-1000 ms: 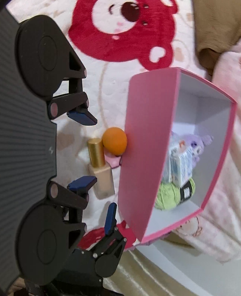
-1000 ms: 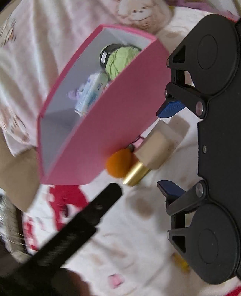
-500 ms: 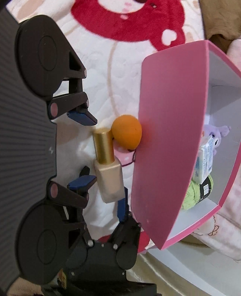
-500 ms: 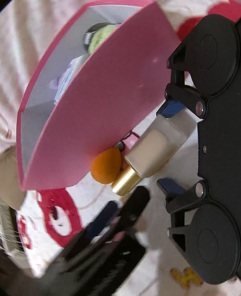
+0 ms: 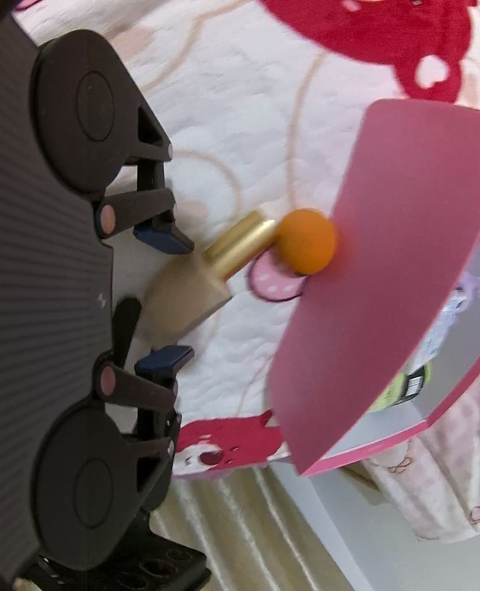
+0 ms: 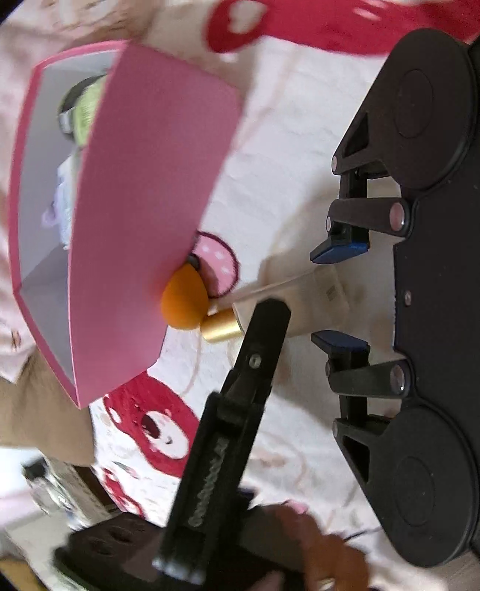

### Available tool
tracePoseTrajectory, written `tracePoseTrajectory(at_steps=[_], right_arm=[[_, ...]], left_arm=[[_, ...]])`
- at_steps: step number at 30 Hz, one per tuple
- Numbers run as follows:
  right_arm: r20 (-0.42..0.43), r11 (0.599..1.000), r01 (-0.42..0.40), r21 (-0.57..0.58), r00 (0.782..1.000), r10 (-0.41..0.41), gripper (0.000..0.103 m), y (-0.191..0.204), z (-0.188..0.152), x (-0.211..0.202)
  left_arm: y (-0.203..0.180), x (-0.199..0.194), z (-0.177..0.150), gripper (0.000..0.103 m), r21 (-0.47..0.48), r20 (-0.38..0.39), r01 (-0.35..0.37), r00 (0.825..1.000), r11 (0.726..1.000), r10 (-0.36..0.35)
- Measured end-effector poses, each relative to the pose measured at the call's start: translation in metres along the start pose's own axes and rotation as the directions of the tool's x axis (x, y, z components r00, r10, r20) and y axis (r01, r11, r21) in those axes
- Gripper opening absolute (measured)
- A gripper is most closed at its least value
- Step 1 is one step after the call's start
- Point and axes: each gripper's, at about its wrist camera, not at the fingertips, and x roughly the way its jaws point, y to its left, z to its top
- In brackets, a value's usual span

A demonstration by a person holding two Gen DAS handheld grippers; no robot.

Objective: Organize objects

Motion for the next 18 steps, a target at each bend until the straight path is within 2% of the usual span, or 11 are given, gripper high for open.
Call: tracePoseTrajectory(at_steps=[1,3,6,10,12,15,18], right_arm=[[0.005,1.0,-0.001,-0.001,1.0,0.001,0.046,0.005,-0.001,0.002],[0.003,1.0,0.005,-0.021,1.0,-0.005,0.046,0.012,-0.002,0.005],[-0.016,0.999,-0.05,0.0,0.999,0.05,0.047,0.017,-0.002,0.002],[-0.001,0.976,-0.122,0.18,0.992,0.125,0.053,0.016,-0.002,0.017],[0.016,0.979,-0.093,0.182,0.996,0.092,0.053,0.026,-0.002,0.024],[0.025,0.989,0.0,0.147,1.0,-0.004,0.051,0.04,-0.007,0.028],[0.044,0.991,0.046,0.126,0.998,-0.052,0.049,0.045,-0.009,0.027]], left_arm=[[-0.001,0.0,-0.002,0.047,0.015,-0.008,-0.016,1.0,1.0,0.016],[-0.002,-0.004,-0.006,0.045,0.057,0.0,-0.034,0.999,0.998,0.035],[0.005,-0.01,-0.01,0.046,0.02,0.01,-0.037,0.999,0.999,0.036],[0.007,-0.012,-0.013,0.043,0.038,0.028,-0.112,0.993,0.993,0.111],[0.006,-0.012,-0.014,0.042,0.064,0.043,-0.146,0.989,0.987,0.144],[0.009,-0.016,-0.014,0.043,0.051,0.038,-0.125,0.992,0.991,0.123],[0.007,-0.021,-0.013,0.042,0.052,0.047,-0.099,0.994,0.994,0.097]])
